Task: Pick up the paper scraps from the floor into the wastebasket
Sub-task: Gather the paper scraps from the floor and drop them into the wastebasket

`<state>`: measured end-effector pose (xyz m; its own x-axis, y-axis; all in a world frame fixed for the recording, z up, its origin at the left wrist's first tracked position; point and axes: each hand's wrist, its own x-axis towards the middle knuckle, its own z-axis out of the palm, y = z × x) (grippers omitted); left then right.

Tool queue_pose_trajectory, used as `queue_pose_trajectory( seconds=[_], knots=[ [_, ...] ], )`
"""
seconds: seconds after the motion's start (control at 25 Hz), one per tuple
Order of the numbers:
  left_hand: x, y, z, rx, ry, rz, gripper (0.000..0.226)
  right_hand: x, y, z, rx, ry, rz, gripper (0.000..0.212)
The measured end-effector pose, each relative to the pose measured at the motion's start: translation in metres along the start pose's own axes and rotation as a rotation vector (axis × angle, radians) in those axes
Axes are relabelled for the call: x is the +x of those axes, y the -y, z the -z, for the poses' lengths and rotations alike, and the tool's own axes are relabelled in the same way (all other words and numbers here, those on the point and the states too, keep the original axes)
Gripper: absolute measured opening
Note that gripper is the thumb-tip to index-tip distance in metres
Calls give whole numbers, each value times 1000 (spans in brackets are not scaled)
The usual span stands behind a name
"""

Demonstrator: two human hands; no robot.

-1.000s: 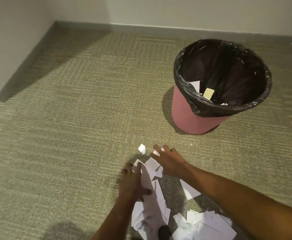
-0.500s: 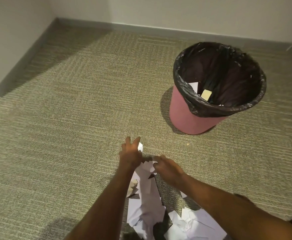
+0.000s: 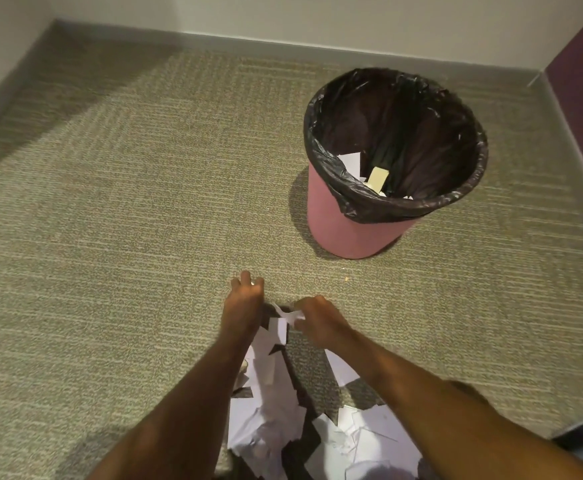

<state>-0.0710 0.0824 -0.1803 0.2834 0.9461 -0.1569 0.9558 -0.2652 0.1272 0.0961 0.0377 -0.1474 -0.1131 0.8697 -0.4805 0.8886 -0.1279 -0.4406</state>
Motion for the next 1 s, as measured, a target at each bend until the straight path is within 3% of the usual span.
queue_pose_trajectory(
  seconds=[0.12,0.24,0.36,0.44,0.6,0.68,0.8,1.0],
  knots=[
    [7,1,-4,-195,41,-12,24,-5,11,-3,-77,-11,145,44],
    [8,9,-2,-436,61,12,4,-6,15,-9,-316,25,300,57],
    [-14,35,7,-560,16,150,21,5,28,-16,-383,115,350,60],
    [-37,42,9,-662,58,146,30,2,28,-16,-451,106,371,60],
    [-67,47,5,-437,353,164,75,11,21,-17,-502,52,394,61],
    [-71,46,-1,-301,375,131,89,16,27,-16,-448,86,370,53],
    [-66,44,-2,-247,317,84,91,24,30,-9,-290,193,308,30],
    [-52,45,0,-214,284,-65,76,27,35,-9,-375,170,268,22]
  ],
)
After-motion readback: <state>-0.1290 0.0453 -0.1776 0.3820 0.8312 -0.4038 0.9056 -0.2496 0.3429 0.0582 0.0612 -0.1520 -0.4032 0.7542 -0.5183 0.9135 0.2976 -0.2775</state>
